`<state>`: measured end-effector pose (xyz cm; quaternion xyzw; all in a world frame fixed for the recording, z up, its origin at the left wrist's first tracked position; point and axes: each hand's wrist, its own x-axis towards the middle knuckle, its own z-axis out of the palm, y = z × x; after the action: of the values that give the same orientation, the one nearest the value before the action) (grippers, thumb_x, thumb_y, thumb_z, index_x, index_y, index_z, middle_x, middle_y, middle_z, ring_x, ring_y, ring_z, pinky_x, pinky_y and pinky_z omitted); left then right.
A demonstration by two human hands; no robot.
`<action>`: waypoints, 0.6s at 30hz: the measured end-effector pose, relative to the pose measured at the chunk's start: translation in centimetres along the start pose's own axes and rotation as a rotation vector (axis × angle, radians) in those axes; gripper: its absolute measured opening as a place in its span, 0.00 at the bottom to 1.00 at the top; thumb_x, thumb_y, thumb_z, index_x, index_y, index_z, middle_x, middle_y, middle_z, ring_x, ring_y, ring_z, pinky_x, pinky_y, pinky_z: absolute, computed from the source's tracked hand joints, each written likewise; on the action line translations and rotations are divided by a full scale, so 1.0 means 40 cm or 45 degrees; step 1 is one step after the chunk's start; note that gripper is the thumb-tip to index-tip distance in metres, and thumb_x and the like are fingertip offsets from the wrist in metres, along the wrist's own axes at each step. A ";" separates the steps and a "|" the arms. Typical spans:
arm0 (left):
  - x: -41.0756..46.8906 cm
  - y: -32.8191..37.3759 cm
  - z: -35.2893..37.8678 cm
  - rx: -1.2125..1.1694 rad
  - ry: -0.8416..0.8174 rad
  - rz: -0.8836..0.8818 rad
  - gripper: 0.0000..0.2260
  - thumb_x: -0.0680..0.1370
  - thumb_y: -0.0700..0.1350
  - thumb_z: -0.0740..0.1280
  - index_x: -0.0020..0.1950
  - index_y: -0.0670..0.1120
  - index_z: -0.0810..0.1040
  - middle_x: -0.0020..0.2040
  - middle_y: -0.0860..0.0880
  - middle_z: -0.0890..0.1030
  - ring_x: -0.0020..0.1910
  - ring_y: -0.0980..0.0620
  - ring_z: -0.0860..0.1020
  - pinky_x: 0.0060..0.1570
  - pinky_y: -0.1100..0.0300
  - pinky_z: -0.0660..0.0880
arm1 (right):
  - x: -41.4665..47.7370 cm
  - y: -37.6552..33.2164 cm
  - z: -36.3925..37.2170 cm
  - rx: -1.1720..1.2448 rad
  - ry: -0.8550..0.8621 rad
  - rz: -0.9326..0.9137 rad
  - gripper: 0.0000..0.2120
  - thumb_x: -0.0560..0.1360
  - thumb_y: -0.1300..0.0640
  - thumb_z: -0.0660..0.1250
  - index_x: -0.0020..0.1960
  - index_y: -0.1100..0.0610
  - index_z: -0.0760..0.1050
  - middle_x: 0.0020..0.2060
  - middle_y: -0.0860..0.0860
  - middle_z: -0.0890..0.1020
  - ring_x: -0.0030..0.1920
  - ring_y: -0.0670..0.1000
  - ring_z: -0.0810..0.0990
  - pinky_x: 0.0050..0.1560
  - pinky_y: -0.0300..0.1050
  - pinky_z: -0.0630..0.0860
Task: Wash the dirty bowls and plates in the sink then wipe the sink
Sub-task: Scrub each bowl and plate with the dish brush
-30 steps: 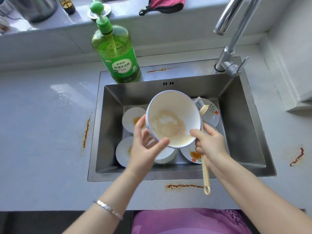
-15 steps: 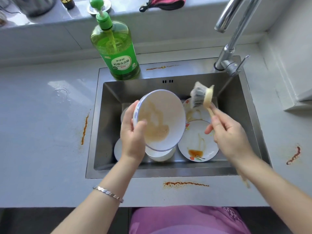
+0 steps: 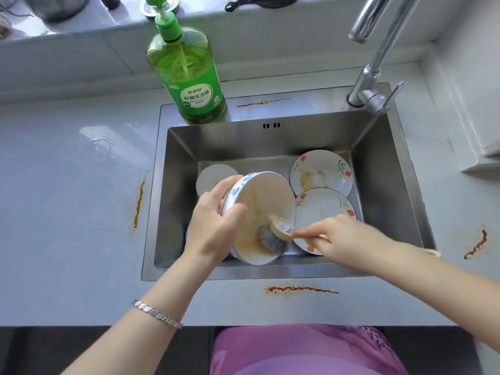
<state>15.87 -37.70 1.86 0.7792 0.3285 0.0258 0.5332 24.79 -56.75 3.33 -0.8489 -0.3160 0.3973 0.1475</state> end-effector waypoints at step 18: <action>0.039 -0.007 -0.042 -0.002 0.008 -0.153 0.17 0.64 0.50 0.61 0.51 0.59 0.79 0.45 0.55 0.82 0.45 0.53 0.79 0.47 0.55 0.76 | 0.027 -0.018 -0.009 0.254 -0.096 0.028 0.16 0.79 0.56 0.58 0.60 0.39 0.76 0.29 0.37 0.75 0.26 0.38 0.69 0.28 0.29 0.63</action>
<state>16.29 -35.43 1.85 0.7575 0.3765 -0.0036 0.5333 25.30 -55.51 3.32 -0.8178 -0.2709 0.4601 0.2147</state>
